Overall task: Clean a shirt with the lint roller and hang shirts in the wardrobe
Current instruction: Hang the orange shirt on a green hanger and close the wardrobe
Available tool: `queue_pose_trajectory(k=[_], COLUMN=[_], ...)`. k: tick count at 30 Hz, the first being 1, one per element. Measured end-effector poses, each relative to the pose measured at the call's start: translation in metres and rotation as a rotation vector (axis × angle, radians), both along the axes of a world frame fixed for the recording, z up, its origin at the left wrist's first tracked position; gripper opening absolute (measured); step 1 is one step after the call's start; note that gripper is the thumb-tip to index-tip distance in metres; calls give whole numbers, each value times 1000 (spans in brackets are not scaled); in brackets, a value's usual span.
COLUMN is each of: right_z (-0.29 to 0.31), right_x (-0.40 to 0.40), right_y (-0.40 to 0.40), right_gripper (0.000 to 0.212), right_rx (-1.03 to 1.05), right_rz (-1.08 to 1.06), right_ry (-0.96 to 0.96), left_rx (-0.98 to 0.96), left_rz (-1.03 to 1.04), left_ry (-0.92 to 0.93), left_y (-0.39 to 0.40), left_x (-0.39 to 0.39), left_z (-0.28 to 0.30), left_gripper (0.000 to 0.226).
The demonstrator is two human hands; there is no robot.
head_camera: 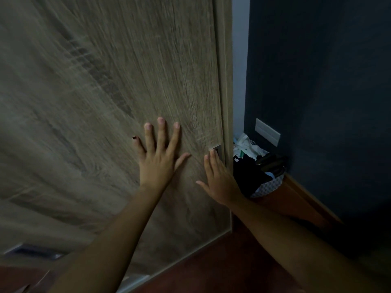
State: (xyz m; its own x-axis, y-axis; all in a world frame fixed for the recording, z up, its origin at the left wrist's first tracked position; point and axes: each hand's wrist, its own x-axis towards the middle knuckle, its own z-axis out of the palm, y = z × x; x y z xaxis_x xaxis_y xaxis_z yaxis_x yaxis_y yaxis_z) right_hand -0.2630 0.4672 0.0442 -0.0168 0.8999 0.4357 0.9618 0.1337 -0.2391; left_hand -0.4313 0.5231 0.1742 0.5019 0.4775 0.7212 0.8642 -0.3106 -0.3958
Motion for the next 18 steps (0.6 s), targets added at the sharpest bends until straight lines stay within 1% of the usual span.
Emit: queue_pose_trajectory(k=[5,9,11,16,18], right_z=[-2,-2,0,12,19], right_x=[-5,-5,-5,-6,-9], right_y=[4,4,2,-11,-21], right_gripper=[95,98,98,92,89], right_rx=[-35,-59,-66,-106,-128], right_rz=[-40,-47,-55,-39,-40], right_ry=[11,-4,-6,-39,-37], left_rx=[24,-2,-27,-167,-193], left_rz=[27,21,38,96,83], left_ry=[26,20,27,28,36], left_y=[1,1,0,-21,-33], left_x=[0,0,0,5,3], left_z=[0,1,1,15,21], left_gripper=[91,91,89,85,82])
